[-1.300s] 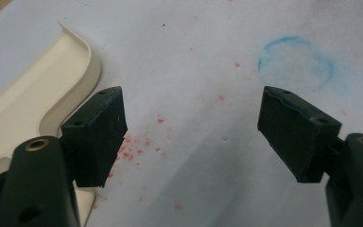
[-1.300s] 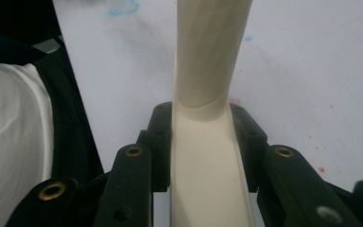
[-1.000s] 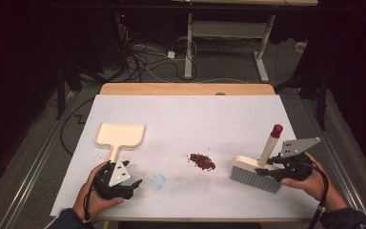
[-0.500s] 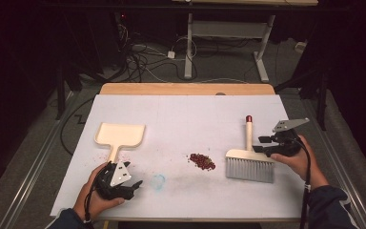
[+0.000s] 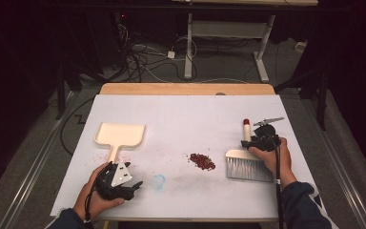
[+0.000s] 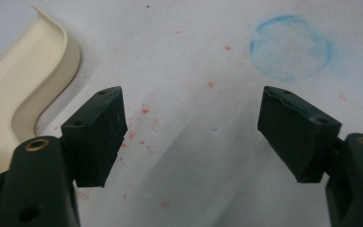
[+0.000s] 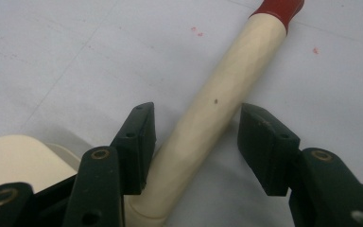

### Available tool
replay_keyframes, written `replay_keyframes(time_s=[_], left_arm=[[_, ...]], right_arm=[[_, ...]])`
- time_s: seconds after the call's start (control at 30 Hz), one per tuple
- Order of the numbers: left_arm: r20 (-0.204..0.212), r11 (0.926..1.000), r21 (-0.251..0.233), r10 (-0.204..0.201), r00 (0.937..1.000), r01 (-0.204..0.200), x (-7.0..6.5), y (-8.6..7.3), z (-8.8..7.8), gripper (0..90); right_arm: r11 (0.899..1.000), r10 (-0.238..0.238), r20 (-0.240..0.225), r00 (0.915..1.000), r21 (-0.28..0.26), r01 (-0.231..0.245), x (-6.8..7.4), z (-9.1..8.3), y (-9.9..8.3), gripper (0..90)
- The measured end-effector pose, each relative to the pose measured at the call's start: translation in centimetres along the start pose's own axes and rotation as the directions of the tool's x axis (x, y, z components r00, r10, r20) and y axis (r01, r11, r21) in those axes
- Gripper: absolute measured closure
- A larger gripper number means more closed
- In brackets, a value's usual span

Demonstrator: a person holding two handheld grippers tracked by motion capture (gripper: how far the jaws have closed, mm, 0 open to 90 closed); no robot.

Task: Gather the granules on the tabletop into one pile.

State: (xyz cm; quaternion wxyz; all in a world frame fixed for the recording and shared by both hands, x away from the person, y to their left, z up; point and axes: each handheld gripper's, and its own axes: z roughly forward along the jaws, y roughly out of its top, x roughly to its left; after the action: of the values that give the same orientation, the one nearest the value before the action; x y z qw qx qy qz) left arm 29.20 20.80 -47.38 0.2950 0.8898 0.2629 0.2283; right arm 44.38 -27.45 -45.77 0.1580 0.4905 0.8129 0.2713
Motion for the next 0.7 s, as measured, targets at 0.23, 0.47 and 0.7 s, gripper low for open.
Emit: replay_keyframes(time_s=[0.23,0.47,0.7], left_arm=[[0.006,1.0000,0.003,-0.004,1.0000,0.004,-0.05,-0.07,-0.05,23.6],[0.011,0.9999,0.005,0.012,0.9999,-0.012,-0.16,0.11,0.16,23.6],[0.008,1.0000,-0.002,0.006,1.0000,-0.006,-0.07,0.04,0.11,23.6]], right_arm=[[1.000,-0.030,-0.037,0.9989,0.000,0.030,-0.31,-0.01,0.05,49.1],[0.996,-0.094,-0.016,0.9955,-0.011,0.094,-0.21,0.23,0.68,50.9],[0.992,-0.124,0.011,0.9923,0.006,0.124,0.39,0.49,0.91,50.9]])
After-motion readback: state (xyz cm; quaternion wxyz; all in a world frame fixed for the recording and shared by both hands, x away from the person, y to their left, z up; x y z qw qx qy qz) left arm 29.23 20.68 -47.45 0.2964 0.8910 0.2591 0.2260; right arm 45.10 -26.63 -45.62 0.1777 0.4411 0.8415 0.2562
